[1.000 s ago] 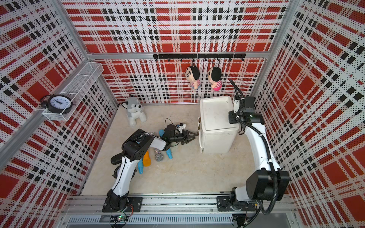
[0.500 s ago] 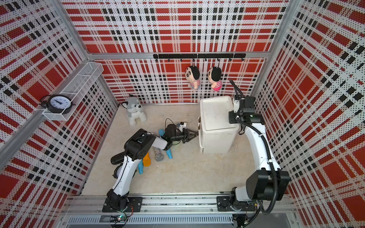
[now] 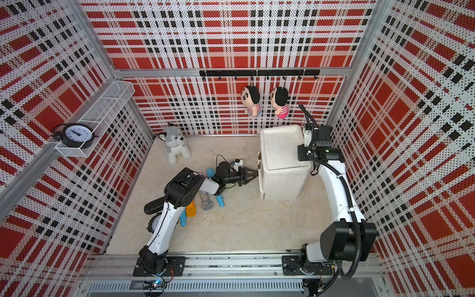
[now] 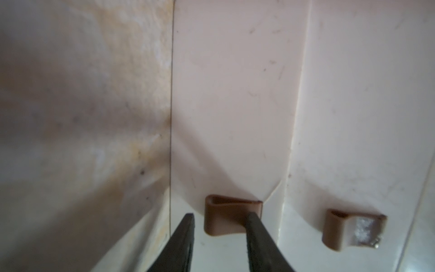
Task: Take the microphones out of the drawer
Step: Open the drawer in the storage box.
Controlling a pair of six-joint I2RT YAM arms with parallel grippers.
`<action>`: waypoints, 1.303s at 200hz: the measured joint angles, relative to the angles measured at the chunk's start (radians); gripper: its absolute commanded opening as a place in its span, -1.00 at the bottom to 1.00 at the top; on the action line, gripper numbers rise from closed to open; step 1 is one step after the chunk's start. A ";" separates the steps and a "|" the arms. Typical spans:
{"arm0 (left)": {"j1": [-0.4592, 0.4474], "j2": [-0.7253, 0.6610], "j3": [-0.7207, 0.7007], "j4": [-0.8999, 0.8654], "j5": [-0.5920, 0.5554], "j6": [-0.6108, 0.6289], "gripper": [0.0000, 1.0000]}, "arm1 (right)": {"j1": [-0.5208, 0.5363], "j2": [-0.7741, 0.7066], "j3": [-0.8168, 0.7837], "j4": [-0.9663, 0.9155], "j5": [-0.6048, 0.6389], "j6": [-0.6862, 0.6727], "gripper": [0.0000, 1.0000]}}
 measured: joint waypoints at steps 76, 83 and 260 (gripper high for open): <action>-0.011 0.022 0.030 0.026 -0.012 -0.042 -0.54 | 0.000 0.000 0.000 0.000 0.000 -0.001 -1.00; -0.013 0.024 0.030 0.029 -0.014 -0.048 -0.56 | 0.000 0.000 0.000 0.000 0.000 -0.001 -1.00; 0.011 -0.014 -0.061 0.133 -0.045 -0.088 -1.00 | 0.000 0.000 0.000 0.001 0.003 0.001 -1.00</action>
